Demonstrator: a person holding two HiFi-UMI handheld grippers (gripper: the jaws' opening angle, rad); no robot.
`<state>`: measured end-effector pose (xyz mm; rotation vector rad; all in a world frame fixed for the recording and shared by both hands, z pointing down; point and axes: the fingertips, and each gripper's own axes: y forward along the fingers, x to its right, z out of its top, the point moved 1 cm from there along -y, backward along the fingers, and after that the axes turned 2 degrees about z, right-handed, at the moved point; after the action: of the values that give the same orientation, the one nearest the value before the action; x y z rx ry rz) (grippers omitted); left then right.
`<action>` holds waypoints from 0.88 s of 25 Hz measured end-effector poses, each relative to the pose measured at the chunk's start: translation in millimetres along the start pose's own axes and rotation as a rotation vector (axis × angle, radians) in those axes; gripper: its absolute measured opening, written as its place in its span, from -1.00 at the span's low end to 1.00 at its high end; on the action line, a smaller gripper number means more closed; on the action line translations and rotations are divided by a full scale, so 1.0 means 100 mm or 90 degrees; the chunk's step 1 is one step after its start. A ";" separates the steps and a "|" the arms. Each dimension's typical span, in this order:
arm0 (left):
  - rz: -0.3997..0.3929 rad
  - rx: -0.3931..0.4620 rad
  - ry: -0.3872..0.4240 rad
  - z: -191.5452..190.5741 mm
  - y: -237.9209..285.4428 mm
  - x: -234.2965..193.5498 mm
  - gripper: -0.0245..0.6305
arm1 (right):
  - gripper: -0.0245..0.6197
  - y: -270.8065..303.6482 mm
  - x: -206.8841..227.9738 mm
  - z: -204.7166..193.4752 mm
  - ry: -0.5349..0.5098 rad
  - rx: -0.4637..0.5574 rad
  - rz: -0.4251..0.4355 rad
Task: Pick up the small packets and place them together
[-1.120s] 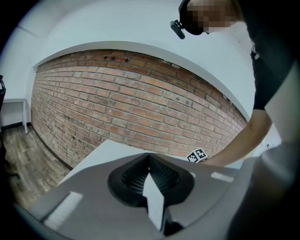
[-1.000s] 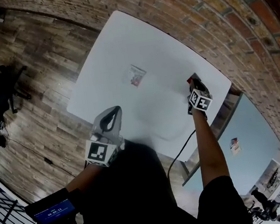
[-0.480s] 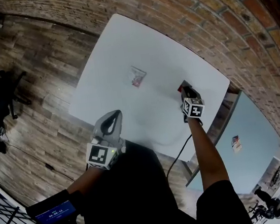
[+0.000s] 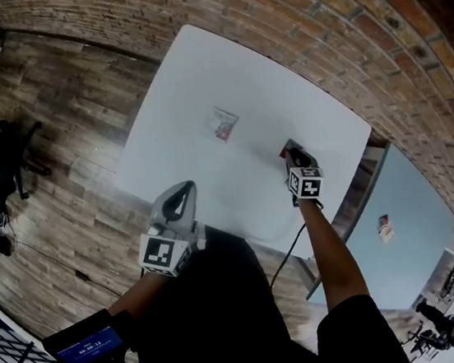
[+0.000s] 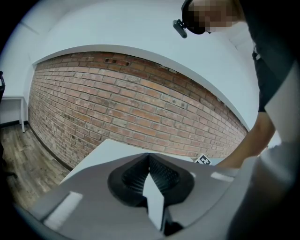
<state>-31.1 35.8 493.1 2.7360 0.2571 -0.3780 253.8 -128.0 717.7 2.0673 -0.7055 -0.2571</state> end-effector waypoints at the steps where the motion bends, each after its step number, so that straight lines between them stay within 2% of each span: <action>1: 0.000 -0.002 -0.001 -0.01 -0.01 -0.01 -0.93 | -0.59 0.01 -0.01 0.01 0.000 0.000 0.000; 11: 0.004 0.002 -0.004 -0.05 -0.13 -0.08 -0.93 | -0.59 0.14 -0.38 0.16 -0.037 -0.007 0.016; 15: 0.010 0.010 0.005 0.00 -0.18 -0.15 -0.93 | -0.59 0.23 -0.55 0.24 -0.042 -0.004 0.027; 19: 0.024 0.020 -0.007 0.07 -0.22 -0.25 -0.93 | -0.59 0.28 -0.67 0.30 -0.047 -0.003 0.034; 22: 0.036 0.020 0.010 0.04 -0.27 -0.34 -0.93 | -0.59 0.32 -0.77 0.33 -0.044 -0.001 0.037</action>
<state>-70.8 54.6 490.4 2.7712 0.1796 -0.3475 165.0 -120.5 718.5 2.0420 -0.8049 -0.2966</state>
